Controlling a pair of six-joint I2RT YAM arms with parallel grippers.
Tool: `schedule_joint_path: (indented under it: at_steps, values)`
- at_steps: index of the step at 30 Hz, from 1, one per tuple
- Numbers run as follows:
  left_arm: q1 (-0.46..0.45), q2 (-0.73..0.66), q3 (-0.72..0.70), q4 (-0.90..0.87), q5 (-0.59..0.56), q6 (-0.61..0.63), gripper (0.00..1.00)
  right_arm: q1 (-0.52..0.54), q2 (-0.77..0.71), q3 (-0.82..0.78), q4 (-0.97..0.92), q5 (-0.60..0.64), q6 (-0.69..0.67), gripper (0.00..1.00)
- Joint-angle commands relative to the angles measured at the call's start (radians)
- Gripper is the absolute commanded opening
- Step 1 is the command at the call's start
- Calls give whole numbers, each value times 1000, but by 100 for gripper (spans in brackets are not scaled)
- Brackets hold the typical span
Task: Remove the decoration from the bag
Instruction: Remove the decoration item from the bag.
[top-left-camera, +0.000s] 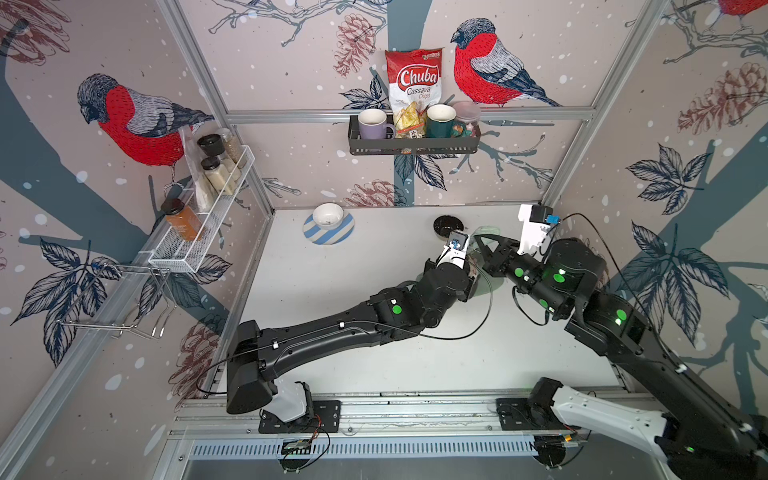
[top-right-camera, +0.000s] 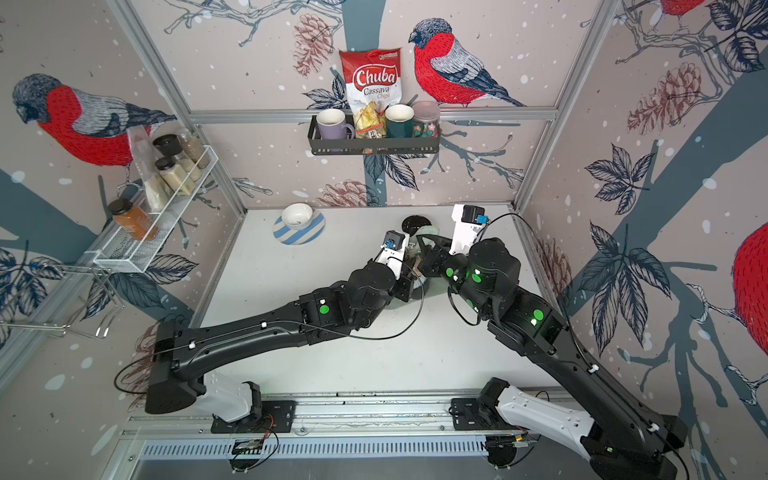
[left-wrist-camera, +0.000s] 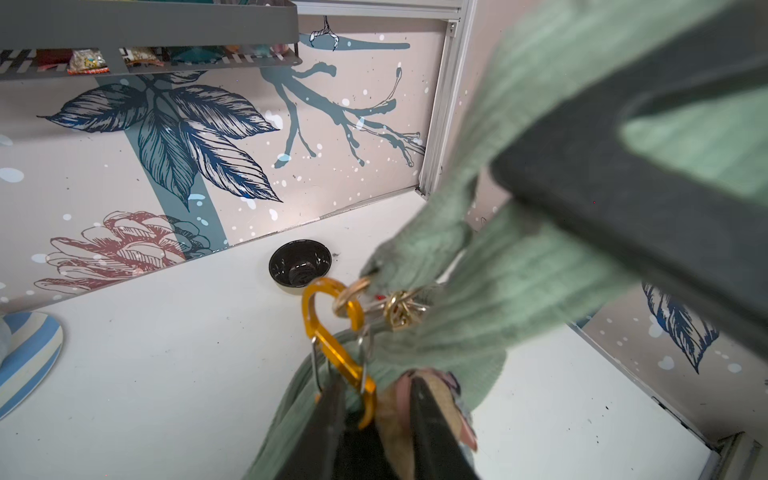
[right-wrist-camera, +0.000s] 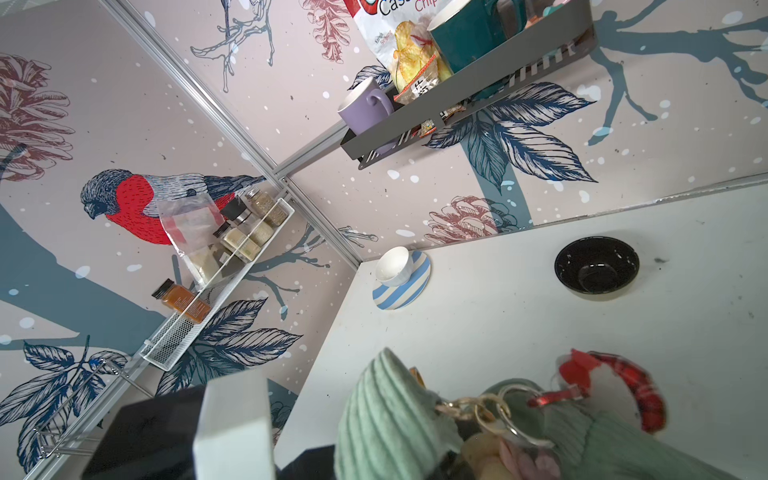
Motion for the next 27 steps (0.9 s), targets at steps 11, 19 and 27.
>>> schedule_joint_path:
  at_steps: [11, 19, 27]
  values:
    - [113, -86, -136, 172, 361, 27, 5, 24, -23, 7, 11, 21, -49, 0]
    - [230, -159, -227, 229, 694, -1, 5, -36, -20, 63, -120, -140, -210, 0]
    - [286, -188, -259, 210, 919, 21, 24, -129, -54, 36, -121, -320, -193, 0]
